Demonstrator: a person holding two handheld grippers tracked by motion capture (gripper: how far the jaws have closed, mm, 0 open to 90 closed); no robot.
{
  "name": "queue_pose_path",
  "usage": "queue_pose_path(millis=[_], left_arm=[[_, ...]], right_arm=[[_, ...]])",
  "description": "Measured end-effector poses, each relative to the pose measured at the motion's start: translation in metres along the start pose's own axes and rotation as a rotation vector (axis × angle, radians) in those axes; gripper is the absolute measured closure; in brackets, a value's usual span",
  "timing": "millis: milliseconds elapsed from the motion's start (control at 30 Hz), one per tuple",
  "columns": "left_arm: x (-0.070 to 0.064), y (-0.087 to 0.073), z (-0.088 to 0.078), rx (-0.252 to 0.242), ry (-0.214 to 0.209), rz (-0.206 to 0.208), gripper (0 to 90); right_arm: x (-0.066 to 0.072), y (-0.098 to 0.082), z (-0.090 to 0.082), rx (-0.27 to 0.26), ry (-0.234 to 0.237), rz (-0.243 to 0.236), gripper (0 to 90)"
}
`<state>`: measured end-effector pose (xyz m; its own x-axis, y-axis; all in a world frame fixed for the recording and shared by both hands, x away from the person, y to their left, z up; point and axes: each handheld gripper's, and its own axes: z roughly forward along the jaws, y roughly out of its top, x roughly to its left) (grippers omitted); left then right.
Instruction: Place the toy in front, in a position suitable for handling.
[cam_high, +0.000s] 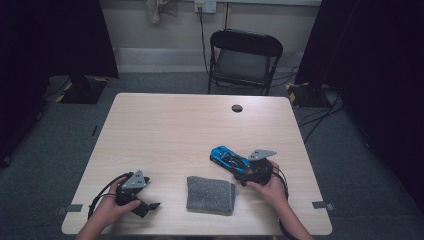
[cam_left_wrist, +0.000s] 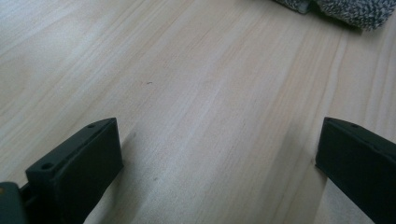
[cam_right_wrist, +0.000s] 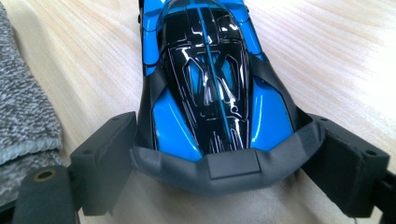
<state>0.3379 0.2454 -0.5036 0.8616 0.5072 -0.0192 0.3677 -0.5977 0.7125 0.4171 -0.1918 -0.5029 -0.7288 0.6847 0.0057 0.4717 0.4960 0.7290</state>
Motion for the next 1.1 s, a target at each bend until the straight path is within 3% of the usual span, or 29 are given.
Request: queue_pose_path(millis=[100, 700, 767, 867, 933, 1100], left_arm=[[0.000, 0.000, 0.000, 0.000, 0.000, -0.001, 0.0], [-0.001, 0.001, 0.001, 0.000, 0.022, -0.025, 0.0], [-0.002, 0.002, -0.001, -0.004, 0.027, -0.027, 3.2], [-0.003, 0.006, -0.004, -0.006, 0.025, -0.026, 20.3], [-0.004, 0.009, -0.004, -0.018, 0.017, -0.028, 14.2], [-0.014, 0.024, -0.001, -0.006, -0.005, -0.002, 16.0]], right_arm=[[0.000, 0.000, -0.001, -0.011, 0.000, 0.001, 20.6], [-0.002, -0.001, -0.002, -0.014, 0.018, -0.015, 22.8], [-0.002, -0.001, -0.002, -0.015, 0.019, -0.015, 22.9], [-0.002, -0.001, -0.002, -0.015, 0.020, -0.014, 23.0], [-0.002, -0.001, -0.002, -0.015, 0.020, -0.014, 23.1], [-0.003, -0.002, -0.002, -0.015, 0.019, -0.014, 23.1]])
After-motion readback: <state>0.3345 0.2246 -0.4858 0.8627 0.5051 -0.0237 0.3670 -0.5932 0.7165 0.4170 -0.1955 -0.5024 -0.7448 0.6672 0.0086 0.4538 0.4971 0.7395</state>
